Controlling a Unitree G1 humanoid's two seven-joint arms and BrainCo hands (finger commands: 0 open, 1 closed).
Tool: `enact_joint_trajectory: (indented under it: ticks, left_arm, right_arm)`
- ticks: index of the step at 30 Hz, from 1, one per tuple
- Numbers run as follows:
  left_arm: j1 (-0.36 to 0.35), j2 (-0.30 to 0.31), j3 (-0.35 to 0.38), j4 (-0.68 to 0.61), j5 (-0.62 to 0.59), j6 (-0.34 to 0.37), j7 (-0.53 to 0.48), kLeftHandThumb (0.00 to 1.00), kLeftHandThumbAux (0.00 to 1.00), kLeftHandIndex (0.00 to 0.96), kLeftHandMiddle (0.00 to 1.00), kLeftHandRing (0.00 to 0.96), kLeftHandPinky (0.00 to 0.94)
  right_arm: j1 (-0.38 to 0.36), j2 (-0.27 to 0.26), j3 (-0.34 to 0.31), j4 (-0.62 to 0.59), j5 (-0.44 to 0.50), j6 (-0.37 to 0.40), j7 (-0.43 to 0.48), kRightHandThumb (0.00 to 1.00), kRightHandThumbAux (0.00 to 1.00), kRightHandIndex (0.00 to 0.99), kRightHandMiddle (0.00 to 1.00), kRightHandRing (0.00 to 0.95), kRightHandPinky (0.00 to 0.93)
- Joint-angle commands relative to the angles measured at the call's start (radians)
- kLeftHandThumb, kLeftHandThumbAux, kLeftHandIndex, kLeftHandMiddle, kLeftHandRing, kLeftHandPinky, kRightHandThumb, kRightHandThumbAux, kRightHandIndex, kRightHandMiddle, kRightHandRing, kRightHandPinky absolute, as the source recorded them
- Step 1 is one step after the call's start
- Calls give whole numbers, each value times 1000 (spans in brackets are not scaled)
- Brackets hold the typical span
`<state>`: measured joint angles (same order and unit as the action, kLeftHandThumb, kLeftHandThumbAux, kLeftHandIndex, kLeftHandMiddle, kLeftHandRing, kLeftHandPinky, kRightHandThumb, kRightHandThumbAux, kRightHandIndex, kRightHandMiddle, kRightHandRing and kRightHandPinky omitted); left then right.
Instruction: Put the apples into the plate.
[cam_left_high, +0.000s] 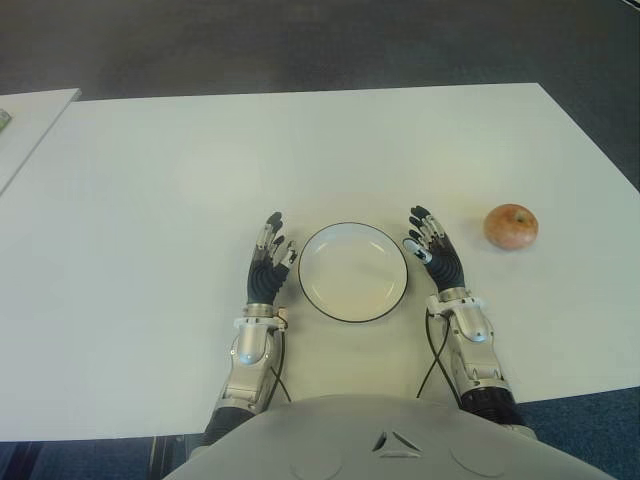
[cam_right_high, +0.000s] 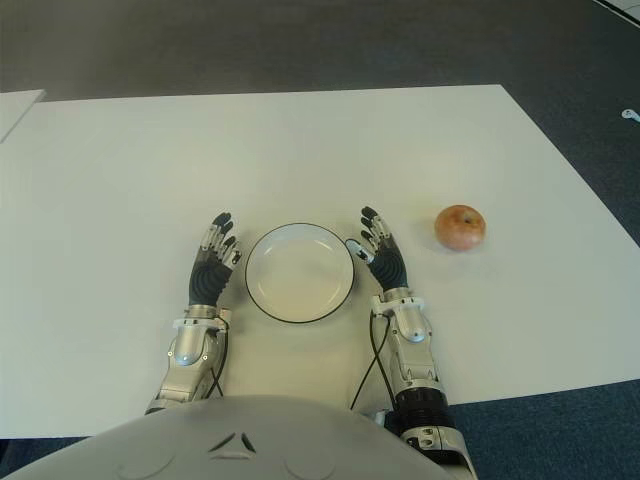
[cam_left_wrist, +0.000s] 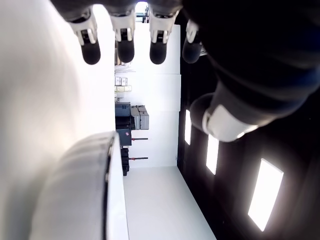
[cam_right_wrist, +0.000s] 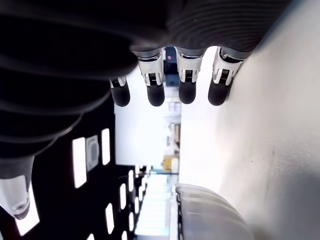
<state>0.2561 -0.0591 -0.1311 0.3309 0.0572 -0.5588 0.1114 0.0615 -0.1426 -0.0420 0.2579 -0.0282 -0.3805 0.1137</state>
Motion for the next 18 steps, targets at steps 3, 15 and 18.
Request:
enact_joint_trajectory:
  ticks: [3,15,18]
  left_arm:
    - [25,-18,10,72,-7,66,-2,0,667,0,0,0,0]
    - [-3,-25,17,146,-1,-9,13,0,619,2,0,0,0]
    - [3,-25,16,152,1,-28,13,0,599,2,0,0,0]
  right_arm:
    - [-132,-179,44,-85,-389,-85,-142,252,575,0,2,0,13]
    - [-322,-421,177,-104,-855,-34,-235,307,516,2,4,0,0]
    - [-353,-461,195,-116,-908,-25,-216,320,505,1,3,0,0]
